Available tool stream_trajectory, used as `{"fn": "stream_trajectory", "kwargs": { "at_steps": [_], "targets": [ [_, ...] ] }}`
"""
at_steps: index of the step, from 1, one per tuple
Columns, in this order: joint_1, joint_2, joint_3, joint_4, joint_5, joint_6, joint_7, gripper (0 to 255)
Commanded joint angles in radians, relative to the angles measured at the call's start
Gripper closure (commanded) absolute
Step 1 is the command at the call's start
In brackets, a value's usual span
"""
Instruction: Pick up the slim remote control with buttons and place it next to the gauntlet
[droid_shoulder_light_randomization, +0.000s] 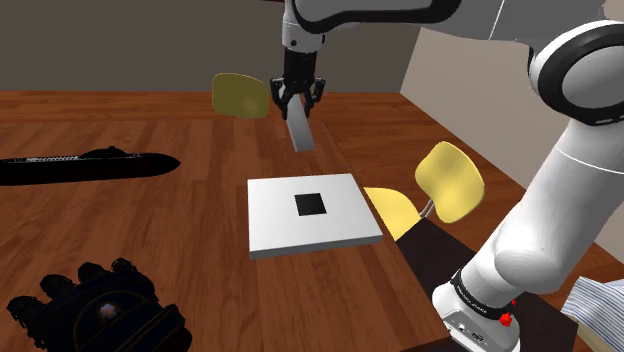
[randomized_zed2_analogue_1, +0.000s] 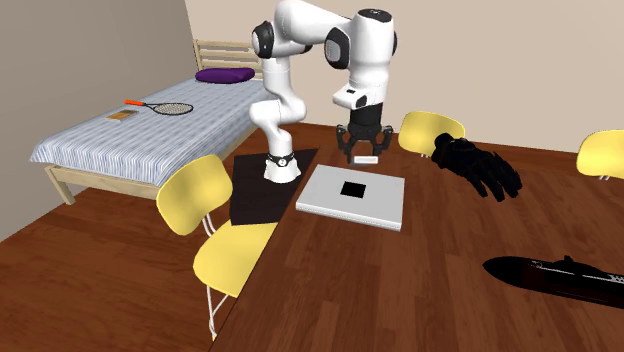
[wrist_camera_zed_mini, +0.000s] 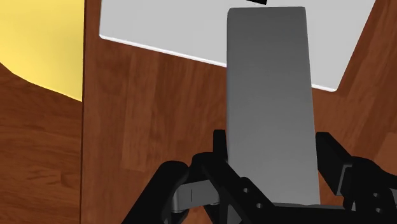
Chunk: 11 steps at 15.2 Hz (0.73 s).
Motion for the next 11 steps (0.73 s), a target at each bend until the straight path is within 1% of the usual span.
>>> {"fn": "stream_trajectory", "kwargs": {
  "at_steps": [1, 6, 11],
  "targets": [
    [0.014, -0.060, 0.013, -0.078, 0.012, 0.020, 0.028, 255],
    [0.055, -0.175, 0.055, -0.213, 0.042, 0.046, 0.105, 255],
    [0.101, -0.270, 0.103, -0.314, 0.076, 0.058, 0.190, 255]
  ]
}}
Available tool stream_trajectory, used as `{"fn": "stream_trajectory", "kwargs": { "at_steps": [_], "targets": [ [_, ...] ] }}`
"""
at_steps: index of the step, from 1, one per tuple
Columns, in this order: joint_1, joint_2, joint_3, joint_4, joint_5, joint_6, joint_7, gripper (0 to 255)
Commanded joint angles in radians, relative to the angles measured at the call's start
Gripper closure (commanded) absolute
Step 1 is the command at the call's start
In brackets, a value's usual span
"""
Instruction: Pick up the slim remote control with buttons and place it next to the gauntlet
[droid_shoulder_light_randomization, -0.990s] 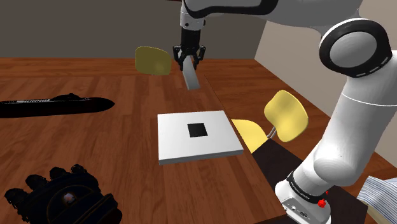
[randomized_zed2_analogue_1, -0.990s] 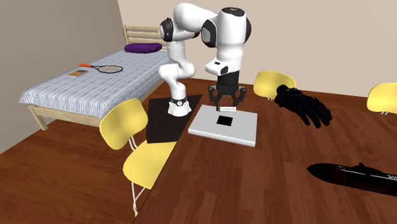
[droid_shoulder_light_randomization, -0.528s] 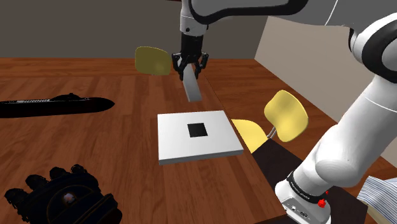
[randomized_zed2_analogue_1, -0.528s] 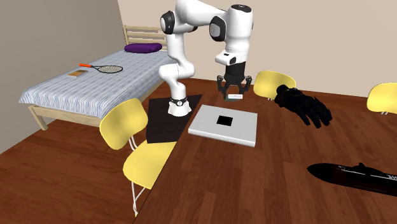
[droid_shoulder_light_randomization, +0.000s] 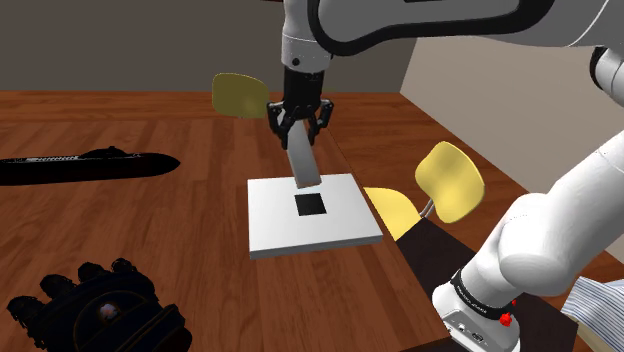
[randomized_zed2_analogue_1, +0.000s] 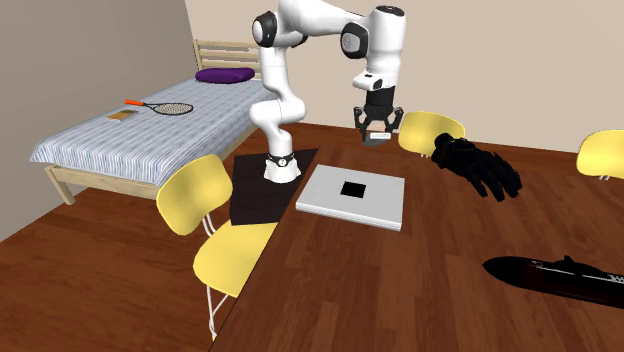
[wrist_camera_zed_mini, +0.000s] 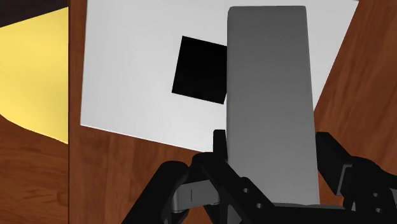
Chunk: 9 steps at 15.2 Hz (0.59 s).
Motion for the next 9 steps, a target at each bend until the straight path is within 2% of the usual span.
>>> {"fn": "stream_trajectory", "kwargs": {
  "at_steps": [1, 9],
  "targets": [
    [0.021, -0.038, 0.023, -0.042, 0.015, 0.007, 0.040, 255],
    [0.099, -0.141, 0.119, -0.130, 0.072, 0.009, 0.193, 255]
  ]
}}
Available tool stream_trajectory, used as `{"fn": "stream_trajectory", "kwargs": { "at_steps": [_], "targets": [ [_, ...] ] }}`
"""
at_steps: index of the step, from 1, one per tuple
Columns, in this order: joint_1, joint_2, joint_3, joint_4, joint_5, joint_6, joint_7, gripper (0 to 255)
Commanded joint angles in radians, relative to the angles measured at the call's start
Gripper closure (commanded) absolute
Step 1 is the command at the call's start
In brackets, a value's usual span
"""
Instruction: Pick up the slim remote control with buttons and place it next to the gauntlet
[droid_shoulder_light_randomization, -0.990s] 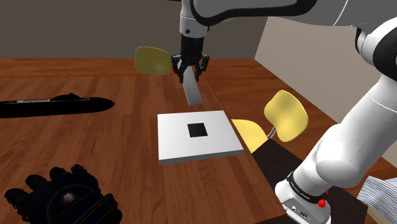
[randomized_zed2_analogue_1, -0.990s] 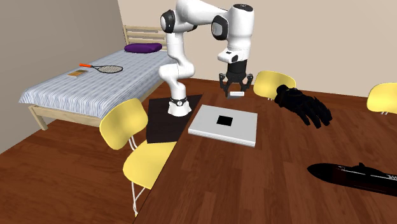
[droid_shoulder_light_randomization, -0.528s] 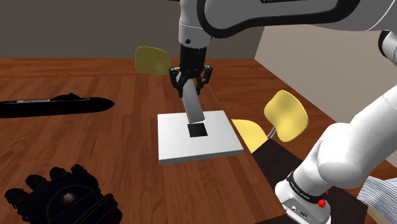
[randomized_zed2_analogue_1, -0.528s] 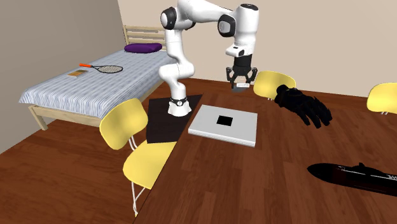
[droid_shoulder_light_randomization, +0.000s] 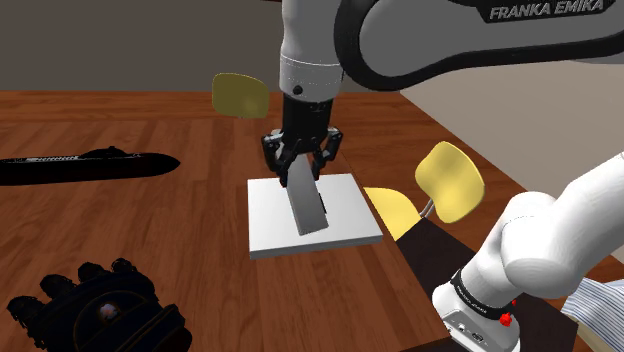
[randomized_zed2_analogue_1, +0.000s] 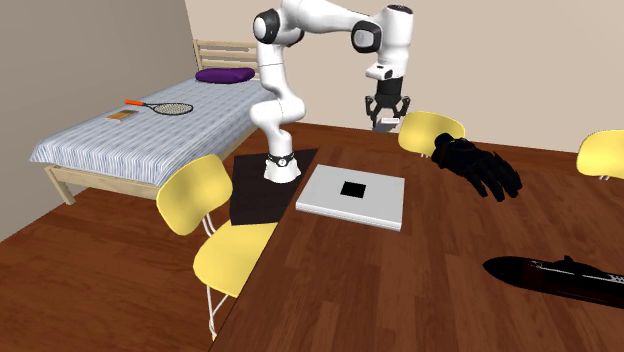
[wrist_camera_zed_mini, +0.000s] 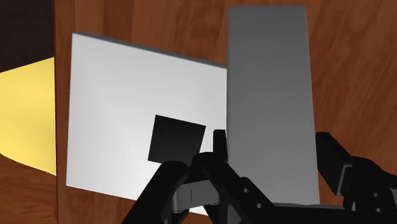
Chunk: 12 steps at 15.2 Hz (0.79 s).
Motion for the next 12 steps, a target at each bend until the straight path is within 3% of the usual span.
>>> {"fn": "stream_trajectory", "kwargs": {
  "at_steps": [1, 10, 12],
  "targets": [
    [0.019, -0.017, 0.027, -0.010, 0.013, -0.003, 0.043, 255],
    [0.102, -0.049, 0.164, -0.012, 0.062, -0.007, 0.248, 255],
    [0.103, -0.049, 0.167, -0.039, 0.064, 0.020, 0.246, 255]
  ]
}}
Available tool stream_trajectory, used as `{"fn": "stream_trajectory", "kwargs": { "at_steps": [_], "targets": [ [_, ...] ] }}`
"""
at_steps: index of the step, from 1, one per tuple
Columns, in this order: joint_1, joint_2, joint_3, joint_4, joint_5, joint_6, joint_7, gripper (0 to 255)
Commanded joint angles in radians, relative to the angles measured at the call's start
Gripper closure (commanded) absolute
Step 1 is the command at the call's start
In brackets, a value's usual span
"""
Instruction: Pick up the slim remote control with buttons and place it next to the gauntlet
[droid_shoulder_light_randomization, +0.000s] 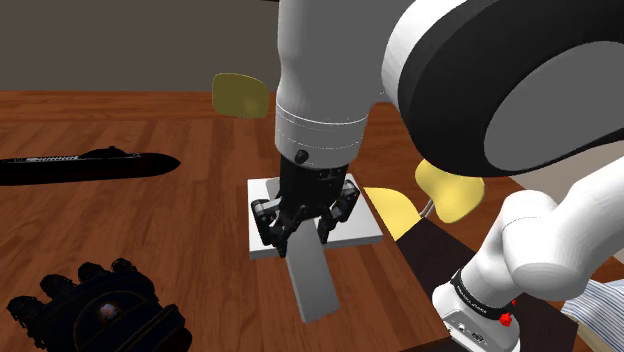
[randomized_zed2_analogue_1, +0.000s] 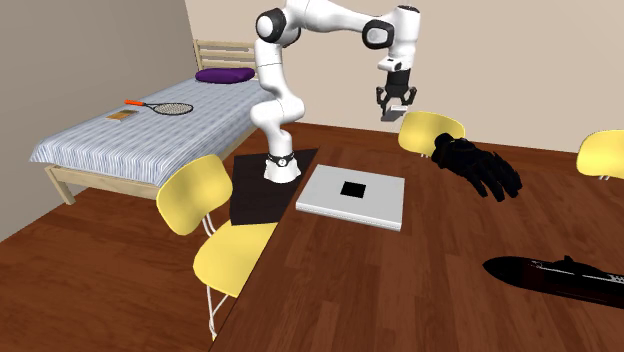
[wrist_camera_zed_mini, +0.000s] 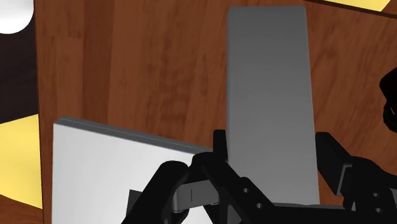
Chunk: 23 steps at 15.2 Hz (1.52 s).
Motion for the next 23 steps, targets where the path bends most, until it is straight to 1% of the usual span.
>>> {"fn": "stream_trajectory", "kwargs": {
  "at_steps": [1, 12, 23],
  "targets": [
    [0.003, 0.003, 0.008, -0.019, 0.002, 0.022, 0.008, 255],
    [0.008, 0.022, 0.031, -0.150, 0.005, 0.172, 0.009, 255],
    [0.006, 0.075, 0.060, -0.257, -0.008, 0.326, 0.022, 255]
  ]
}}
